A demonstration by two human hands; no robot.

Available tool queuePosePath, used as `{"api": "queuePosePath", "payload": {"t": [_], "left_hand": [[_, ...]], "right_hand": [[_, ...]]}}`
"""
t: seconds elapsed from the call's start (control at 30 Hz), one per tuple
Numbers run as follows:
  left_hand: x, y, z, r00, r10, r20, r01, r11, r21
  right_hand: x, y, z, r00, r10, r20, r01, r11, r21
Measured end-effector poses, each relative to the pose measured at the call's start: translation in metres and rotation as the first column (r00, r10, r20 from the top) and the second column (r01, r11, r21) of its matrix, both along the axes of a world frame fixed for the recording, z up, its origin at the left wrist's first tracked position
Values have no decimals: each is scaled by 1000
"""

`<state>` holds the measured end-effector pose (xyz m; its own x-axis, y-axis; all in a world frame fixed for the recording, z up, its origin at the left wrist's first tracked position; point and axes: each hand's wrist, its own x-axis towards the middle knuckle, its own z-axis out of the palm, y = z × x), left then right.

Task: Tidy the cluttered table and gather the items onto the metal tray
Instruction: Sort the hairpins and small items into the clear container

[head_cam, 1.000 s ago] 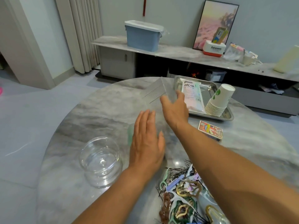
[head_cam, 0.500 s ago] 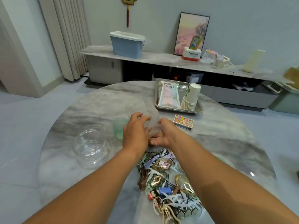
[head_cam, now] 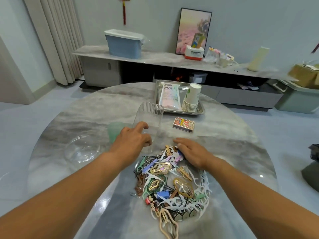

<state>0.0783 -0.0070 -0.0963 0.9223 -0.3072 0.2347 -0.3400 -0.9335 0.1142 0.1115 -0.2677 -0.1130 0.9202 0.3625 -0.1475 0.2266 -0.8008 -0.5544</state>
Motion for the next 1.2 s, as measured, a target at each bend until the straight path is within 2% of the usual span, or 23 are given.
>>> {"api": "queuePosePath", "payload": {"t": [0.17,0.4,0.53,0.67,0.77,0.83,0.9,0.97,1.03,1.1,1.2], "left_hand": [[-23,-9,-1,999,-33,5,33,999,-35],[-54,-16,0,999,-31,23,32,998,-48],[-71,-17,6,998,-23,-50,20,998,-65],[-89,-13,15,992,-39,-120,27,995,-97],[-102,-7,21,999,-28,-37,21,986,-168],[-110,-3,27,996,84,15,-79,974,-212],[-113,-1,32,971,234,-48,-239,947,-215],[-117,-2,34,938,287,-194,-314,941,-123],[-122,-7,30,905,262,-335,-293,955,-42],[-127,-14,19,877,207,-433,-254,966,-53],[-129,-21,4,882,164,-441,-228,969,-94]], "right_hand": [[-27,7,-7,989,145,37,-143,989,-33],[-61,13,0,987,157,28,-156,988,-20],[-78,11,9,990,134,-38,-134,991,-6],[-93,3,19,993,117,21,-116,993,-22],[-99,-10,30,992,66,103,-60,997,-58],[-103,-18,39,992,67,104,-54,990,-128],[-107,-22,44,996,85,27,-77,971,-226],[-113,-19,45,993,100,-57,-113,942,-316],[-118,-14,44,991,106,-87,-131,919,-372],[-122,-8,41,991,110,-73,-130,908,-397],[-123,-3,37,994,62,-91,-91,926,-365]]}}
